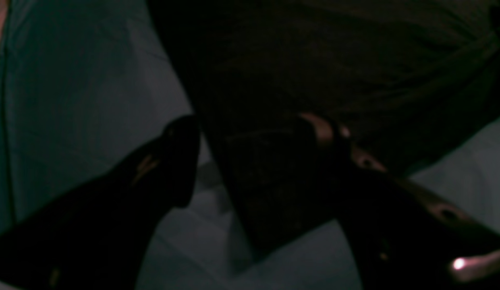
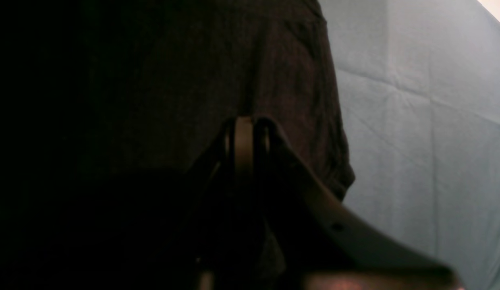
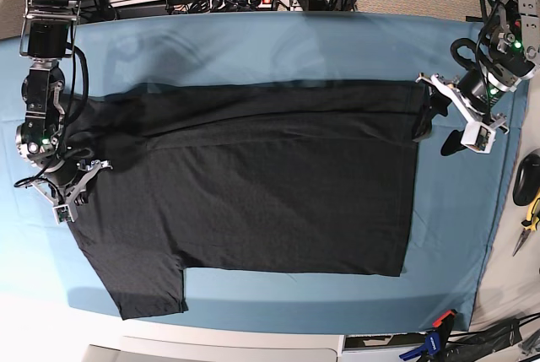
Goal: Fold the T-shirt properly
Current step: 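Move the right gripper down onto the folded edge near the sleeve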
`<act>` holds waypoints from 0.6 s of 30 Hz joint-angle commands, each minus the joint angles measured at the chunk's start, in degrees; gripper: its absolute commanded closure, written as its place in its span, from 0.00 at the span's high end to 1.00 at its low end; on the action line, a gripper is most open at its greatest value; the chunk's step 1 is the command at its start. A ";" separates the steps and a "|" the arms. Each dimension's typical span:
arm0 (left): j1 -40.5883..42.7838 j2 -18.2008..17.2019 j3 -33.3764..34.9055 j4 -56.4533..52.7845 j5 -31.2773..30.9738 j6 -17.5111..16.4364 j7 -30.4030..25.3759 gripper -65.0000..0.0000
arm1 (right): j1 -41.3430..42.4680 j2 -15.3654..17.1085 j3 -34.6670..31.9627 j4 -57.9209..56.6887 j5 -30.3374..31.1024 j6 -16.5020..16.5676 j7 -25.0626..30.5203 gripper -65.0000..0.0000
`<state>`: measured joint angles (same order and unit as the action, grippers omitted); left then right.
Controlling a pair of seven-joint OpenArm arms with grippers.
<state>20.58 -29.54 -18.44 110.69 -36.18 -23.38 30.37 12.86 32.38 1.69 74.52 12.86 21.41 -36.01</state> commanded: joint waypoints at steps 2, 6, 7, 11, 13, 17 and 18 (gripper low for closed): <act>-0.44 -0.94 -0.44 0.79 -0.59 0.00 -1.33 0.58 | 1.57 1.09 0.37 0.48 -0.09 -0.24 2.14 0.00; -0.44 -0.94 -0.44 0.79 -0.61 -0.02 -1.27 0.58 | 3.52 -1.60 0.39 -4.22 -0.52 -0.07 3.32 0.00; -0.44 -0.94 -0.44 0.79 -0.59 -0.02 -1.27 0.58 | 4.26 -2.56 0.37 -5.62 -0.55 0.00 3.41 0.00; -0.42 -0.92 -0.44 0.79 -0.59 0.00 -1.27 0.58 | 6.80 -5.51 0.35 -7.85 -0.92 1.05 3.50 0.00; -0.42 -0.94 -0.44 0.79 -0.59 0.00 -1.27 0.58 | 7.91 -6.40 0.07 -7.85 -0.90 1.36 3.39 0.00; -0.42 -0.94 -0.44 0.79 -0.42 0.00 -1.27 0.58 | 9.53 -7.82 -0.79 -7.85 -0.94 1.36 2.75 0.00; -0.44 -0.94 -0.44 0.79 -0.42 -0.02 -1.27 0.58 | 9.70 -8.09 -1.03 -7.85 -0.92 1.33 2.62 0.00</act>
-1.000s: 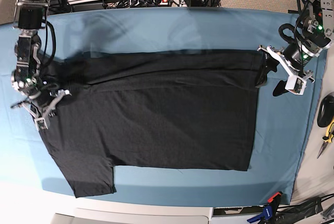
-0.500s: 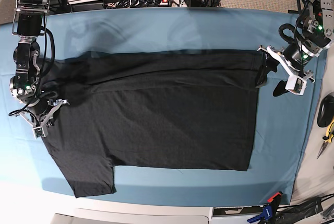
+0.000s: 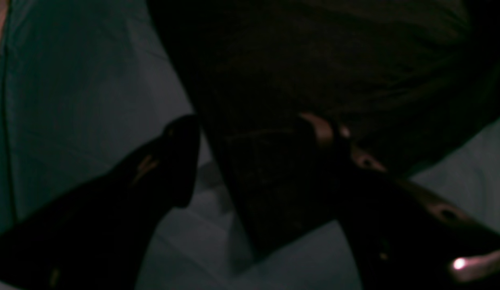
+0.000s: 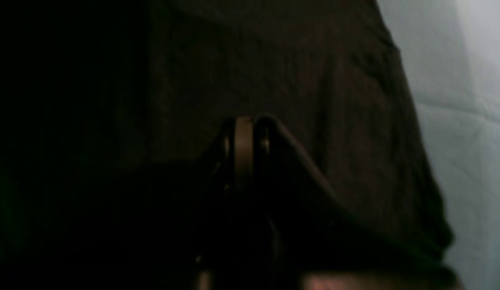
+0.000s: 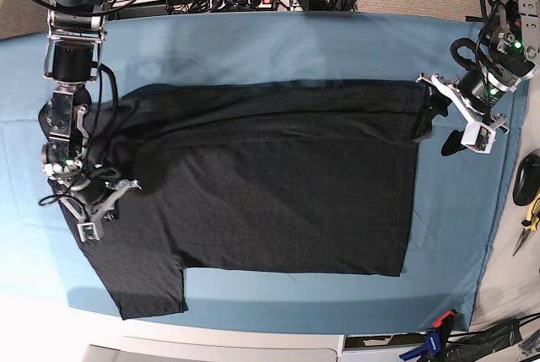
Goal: Fold the T-shirt properly
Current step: 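Move the right gripper down onto the folded edge near the sleeve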
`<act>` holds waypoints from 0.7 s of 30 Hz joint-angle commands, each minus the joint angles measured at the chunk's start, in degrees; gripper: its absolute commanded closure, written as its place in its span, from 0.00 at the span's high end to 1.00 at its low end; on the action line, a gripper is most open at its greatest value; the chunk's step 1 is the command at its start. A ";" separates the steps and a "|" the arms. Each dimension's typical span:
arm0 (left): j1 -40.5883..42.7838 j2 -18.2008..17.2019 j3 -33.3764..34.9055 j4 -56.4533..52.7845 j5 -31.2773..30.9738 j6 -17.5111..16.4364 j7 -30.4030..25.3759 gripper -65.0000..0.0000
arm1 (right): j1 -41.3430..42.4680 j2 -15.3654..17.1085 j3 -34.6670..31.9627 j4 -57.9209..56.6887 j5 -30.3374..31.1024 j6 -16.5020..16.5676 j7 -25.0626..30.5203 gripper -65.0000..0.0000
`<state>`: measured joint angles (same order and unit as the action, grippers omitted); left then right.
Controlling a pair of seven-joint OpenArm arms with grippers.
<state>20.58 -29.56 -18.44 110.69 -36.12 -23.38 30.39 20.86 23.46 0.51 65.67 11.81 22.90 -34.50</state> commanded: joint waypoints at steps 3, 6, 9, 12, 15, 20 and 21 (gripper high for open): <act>-0.42 -0.92 -0.44 0.79 -0.48 -0.02 -1.29 0.58 | 1.68 0.50 0.17 1.01 0.11 -0.15 1.09 0.00; -0.44 -0.92 -0.44 0.79 -0.48 -0.02 -1.29 0.58 | 1.68 0.52 0.17 1.01 0.11 -0.15 0.83 0.00; -0.42 -0.90 -0.44 0.79 -0.48 -0.02 -1.29 0.58 | 1.68 0.52 0.17 1.01 0.13 -0.15 0.59 0.00; -0.42 -0.90 -0.44 0.79 -0.48 -0.02 -1.29 0.58 | 1.68 0.50 0.17 1.01 0.13 -0.15 0.57 0.00; -0.44 -0.90 -0.44 0.79 -0.48 -0.02 -1.29 0.58 | 1.68 0.52 0.17 1.01 0.11 0.26 -0.09 0.00; -0.42 -0.90 -0.44 0.79 -0.46 0.00 -1.29 0.58 | 1.68 0.57 0.17 1.01 -0.15 1.73 -0.63 0.47; -0.42 -0.90 -0.44 0.79 -0.46 0.00 -1.29 0.58 | 1.68 0.68 0.17 1.01 -0.39 1.70 -0.63 0.50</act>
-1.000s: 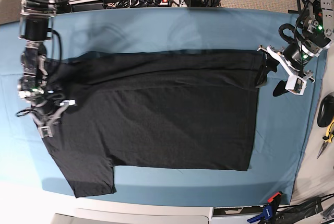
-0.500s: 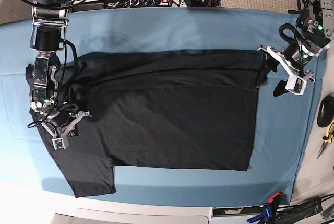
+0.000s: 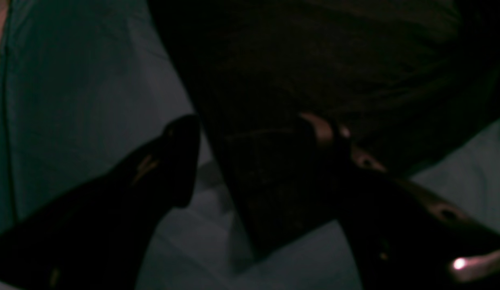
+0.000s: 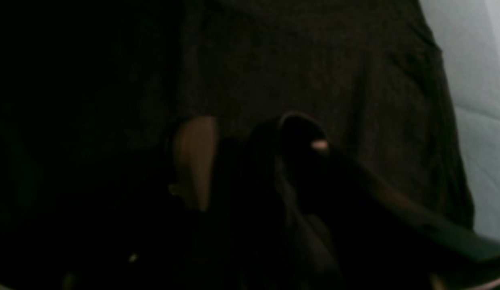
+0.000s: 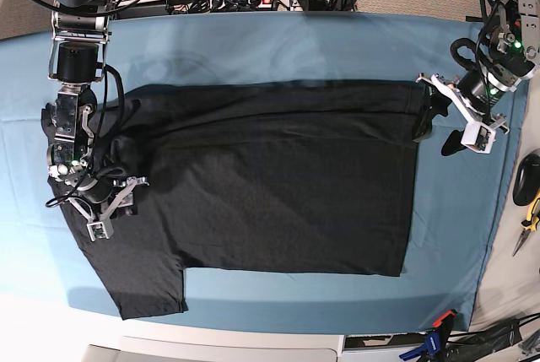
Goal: Fold the T-shirt properly
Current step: 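Move the right gripper down onto the folded edge near the sleeve, then raise the right gripper away from the shirt and hold both arms still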
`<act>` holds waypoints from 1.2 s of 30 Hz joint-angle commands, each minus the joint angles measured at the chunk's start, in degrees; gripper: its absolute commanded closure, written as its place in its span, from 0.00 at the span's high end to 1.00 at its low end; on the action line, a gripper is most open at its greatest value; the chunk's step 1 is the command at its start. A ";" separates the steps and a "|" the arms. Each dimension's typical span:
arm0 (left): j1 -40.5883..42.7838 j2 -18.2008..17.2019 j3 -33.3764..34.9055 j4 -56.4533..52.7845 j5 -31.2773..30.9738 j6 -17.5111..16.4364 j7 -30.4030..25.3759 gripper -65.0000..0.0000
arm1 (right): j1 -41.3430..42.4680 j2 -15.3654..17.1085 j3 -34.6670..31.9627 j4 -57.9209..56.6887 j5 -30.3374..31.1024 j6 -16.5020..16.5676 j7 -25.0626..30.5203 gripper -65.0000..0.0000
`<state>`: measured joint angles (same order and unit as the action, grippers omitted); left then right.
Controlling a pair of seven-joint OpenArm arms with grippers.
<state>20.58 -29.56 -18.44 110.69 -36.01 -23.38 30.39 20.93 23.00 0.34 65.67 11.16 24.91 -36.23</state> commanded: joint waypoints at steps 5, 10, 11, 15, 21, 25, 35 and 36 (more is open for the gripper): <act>-0.42 -0.87 -0.44 0.79 -0.57 -0.02 -1.29 0.58 | 1.62 2.45 0.57 1.03 -1.11 -1.57 0.79 0.50; -0.42 -0.81 -0.44 0.79 -0.59 0.00 -0.74 0.58 | 1.60 4.68 3.08 2.47 14.60 -1.09 -11.65 0.50; -0.42 -0.74 -0.44 0.79 -0.63 0.00 -0.52 0.58 | 1.60 4.79 5.01 3.17 19.12 -0.44 -15.04 0.50; -0.22 -0.46 -0.44 0.79 -1.68 0.02 1.33 0.58 | 1.46 4.31 17.44 6.05 31.61 2.89 -26.64 0.50; 3.74 -0.20 -0.44 0.79 -1.66 0.02 1.33 0.58 | -8.90 4.46 35.43 12.15 39.82 4.02 -30.69 0.50; 5.03 1.57 -0.44 0.79 -1.75 -0.02 1.33 0.58 | -22.05 4.13 42.73 19.87 43.69 4.28 -31.30 0.50; 6.78 4.81 -0.44 0.79 -3.23 -1.07 2.19 0.58 | -43.65 -6.73 63.12 37.00 41.64 0.17 -24.65 0.50; 7.08 4.94 -0.44 0.79 -3.67 -1.49 2.19 0.58 | -43.63 -7.80 63.91 35.87 41.40 -0.50 -23.50 0.50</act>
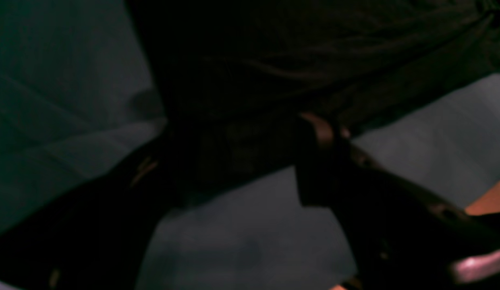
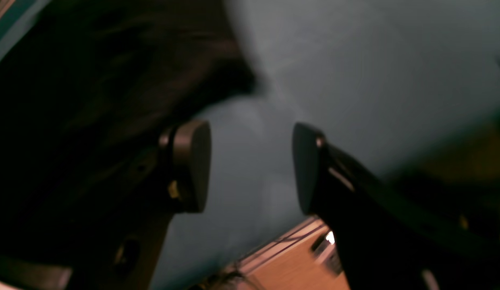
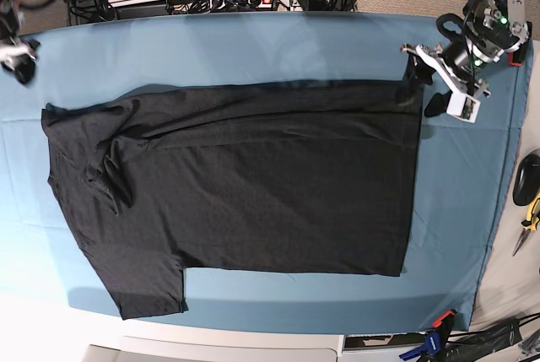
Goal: Fold the T-shirt properly
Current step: 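Raise the right gripper away from the shirt and hold both arms still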
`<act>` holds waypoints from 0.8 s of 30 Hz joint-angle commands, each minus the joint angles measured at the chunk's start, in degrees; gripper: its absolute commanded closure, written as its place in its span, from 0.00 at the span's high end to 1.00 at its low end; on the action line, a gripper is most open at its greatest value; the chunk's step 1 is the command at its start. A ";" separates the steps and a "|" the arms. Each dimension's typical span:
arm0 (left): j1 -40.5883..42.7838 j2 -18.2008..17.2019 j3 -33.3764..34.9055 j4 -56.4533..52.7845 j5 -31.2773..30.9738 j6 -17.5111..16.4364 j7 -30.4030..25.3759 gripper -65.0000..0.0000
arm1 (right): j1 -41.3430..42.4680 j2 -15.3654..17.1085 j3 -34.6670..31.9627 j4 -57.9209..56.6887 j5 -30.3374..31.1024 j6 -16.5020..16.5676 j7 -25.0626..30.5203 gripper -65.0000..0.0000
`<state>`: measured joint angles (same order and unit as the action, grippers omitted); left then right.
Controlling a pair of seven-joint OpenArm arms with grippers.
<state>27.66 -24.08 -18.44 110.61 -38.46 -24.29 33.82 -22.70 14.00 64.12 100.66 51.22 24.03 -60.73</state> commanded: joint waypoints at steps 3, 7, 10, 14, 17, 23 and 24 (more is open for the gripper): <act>0.50 -0.52 -0.44 0.87 -2.73 -1.97 -0.87 0.58 | 1.95 0.11 -0.13 -3.74 1.22 -0.35 1.22 0.50; 0.44 -0.55 -0.44 0.87 -2.71 -2.58 -0.39 0.58 | 7.19 0.20 -0.81 -10.34 1.27 -0.31 1.14 0.50; 0.44 -0.57 -0.44 0.87 -2.71 -2.62 -0.39 0.58 | 10.84 0.46 -0.81 -15.69 1.29 -0.31 1.11 0.50; 0.44 -0.70 -0.44 0.87 -2.71 -2.62 -0.39 0.58 | 14.64 1.25 -0.81 -22.99 1.77 -0.28 1.03 0.50; 0.44 -0.70 -0.44 0.87 -2.71 -2.62 -0.39 0.58 | 17.14 1.22 -0.81 -26.53 1.88 -0.26 1.01 0.50; 0.46 -0.68 -0.44 0.87 -2.69 -2.60 -0.39 0.58 | 21.62 1.25 -0.81 -30.10 1.64 -0.09 1.16 0.50; 0.44 -0.68 -0.44 0.87 -2.69 -2.60 -0.39 0.58 | 22.03 1.25 -0.81 -30.23 1.66 -0.09 1.25 0.50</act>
<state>28.08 -23.99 -18.44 110.61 -40.14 -26.48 34.52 -0.86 14.26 63.26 69.97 52.97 23.97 -59.31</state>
